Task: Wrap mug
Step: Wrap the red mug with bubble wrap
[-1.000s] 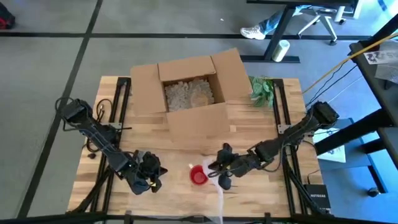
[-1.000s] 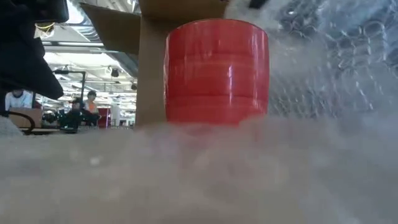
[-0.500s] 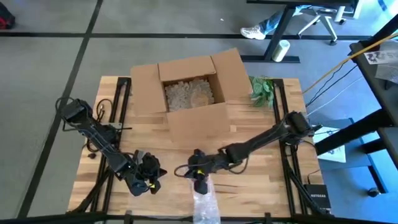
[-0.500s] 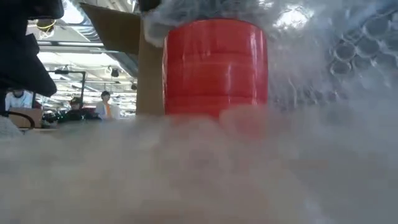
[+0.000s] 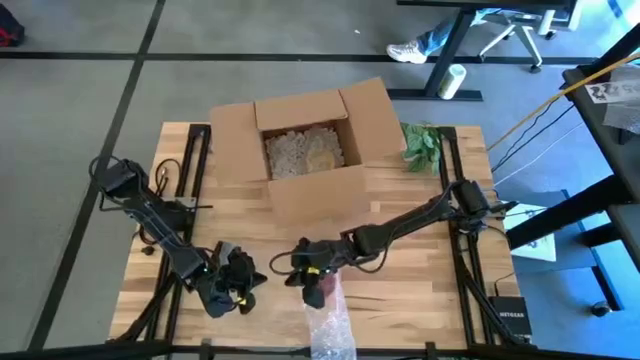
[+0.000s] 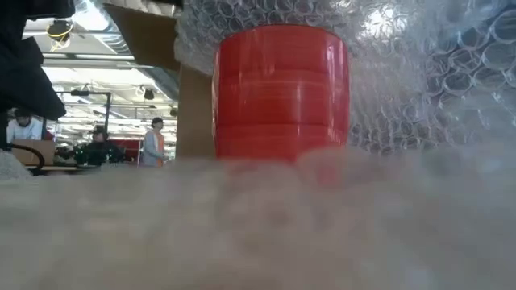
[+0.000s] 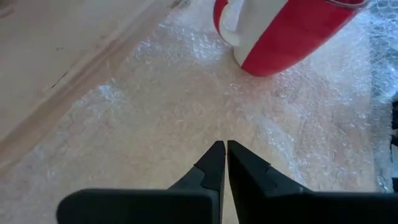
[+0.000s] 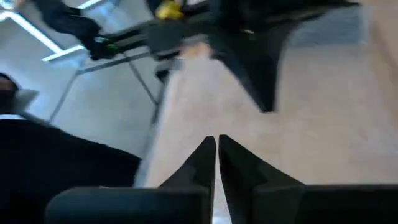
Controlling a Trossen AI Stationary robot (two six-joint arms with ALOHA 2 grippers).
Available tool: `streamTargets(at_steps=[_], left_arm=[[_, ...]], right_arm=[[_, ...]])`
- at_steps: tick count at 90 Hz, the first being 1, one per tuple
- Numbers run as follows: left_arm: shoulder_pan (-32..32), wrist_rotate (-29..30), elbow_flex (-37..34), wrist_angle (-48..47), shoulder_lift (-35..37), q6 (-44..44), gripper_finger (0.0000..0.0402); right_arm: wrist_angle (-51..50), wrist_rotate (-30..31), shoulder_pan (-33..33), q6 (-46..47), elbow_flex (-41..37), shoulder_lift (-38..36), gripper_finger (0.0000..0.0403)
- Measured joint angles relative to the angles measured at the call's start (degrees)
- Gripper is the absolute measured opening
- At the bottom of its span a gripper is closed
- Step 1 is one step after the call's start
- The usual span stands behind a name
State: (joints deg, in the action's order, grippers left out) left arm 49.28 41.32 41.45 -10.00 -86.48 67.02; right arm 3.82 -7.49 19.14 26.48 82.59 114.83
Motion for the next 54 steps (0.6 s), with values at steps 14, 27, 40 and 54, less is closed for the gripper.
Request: streamTargets(at_steps=[14,27,40,54], left_arm=[[0.0,0.1,0.0,0.1,0.0,-0.2,0.0],[0.2,0.1,0.0,0.1,0.0,-0.2,0.0],[0.2,0.4,0.0,0.1,0.0,-0.2,0.0],[0.2,0.9,0.0,0.2,0.0,-0.2,0.0]], right_arm=[[0.1,0.1,-0.1,-0.3,0.0,-1.7,0.0032],[-8.7,0.3,0.0,0.4,0.0,-5.0,0.0012],[-18.6,0.3,0.5,4.2,0.0,-8.3,0.0005],[-27.5,0.8,1.9,6.5,0.0,-9.8,0.0001]])
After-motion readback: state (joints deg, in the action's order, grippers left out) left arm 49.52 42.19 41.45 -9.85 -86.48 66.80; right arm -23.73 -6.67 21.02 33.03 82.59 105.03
